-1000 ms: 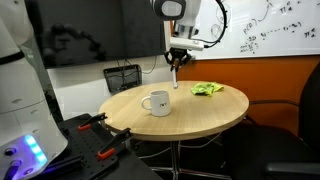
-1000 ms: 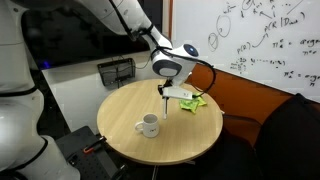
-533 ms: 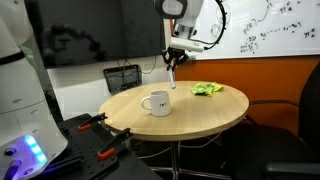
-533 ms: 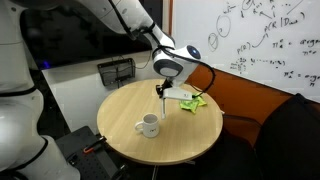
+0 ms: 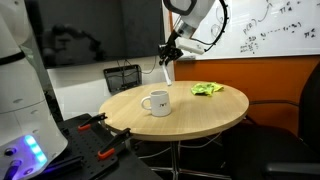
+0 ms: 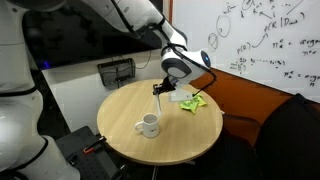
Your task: Place the marker in the mug
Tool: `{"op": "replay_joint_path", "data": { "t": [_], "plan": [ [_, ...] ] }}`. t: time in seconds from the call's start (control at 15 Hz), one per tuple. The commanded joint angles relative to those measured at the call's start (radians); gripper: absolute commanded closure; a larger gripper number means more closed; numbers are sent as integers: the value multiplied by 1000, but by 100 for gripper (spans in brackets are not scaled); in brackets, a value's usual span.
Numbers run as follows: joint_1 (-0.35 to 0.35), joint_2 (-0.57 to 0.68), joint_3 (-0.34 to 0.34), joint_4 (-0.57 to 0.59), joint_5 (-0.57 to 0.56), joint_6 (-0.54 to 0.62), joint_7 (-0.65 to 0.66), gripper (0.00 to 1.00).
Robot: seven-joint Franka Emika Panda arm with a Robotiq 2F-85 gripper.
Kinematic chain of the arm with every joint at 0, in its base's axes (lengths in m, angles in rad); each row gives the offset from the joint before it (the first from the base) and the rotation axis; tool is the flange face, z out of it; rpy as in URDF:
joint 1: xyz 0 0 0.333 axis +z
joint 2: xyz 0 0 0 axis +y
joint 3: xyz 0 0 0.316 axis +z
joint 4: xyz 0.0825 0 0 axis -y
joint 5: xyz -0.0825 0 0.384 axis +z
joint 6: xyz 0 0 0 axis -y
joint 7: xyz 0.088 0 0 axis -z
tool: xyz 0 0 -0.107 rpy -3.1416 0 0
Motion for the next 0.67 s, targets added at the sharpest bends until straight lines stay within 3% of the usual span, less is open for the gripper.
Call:
{"op": "replay_joint_path", "data": {
  "t": [0.0,0.27,0.6],
  "plan": [
    [13,46,-49,57,10,-132,-193,93],
    [13,102,-55,105,4,-249,-373,93],
    [13,129,-58,161,-23,-475,-538,93]
  ]
}}
